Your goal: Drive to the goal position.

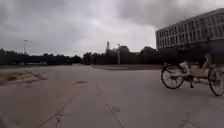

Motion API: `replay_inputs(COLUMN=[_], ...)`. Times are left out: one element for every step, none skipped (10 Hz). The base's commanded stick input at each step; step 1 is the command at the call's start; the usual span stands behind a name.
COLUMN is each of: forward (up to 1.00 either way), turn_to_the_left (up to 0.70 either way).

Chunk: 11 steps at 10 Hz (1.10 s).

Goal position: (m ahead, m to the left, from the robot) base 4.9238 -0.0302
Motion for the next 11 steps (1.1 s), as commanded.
replay_inputs(forward=[0.85, 0.85, 0.85, 0.85, 0.85, 0.85, 0.85, 0.85, 0.85, 0.85, 0.85], turn_to_the_left=[-0.13, -0.13, -0.13, -0.13, -0.13, -0.13, -0.13, -0.14, -0.14, -0.13, -0.13])
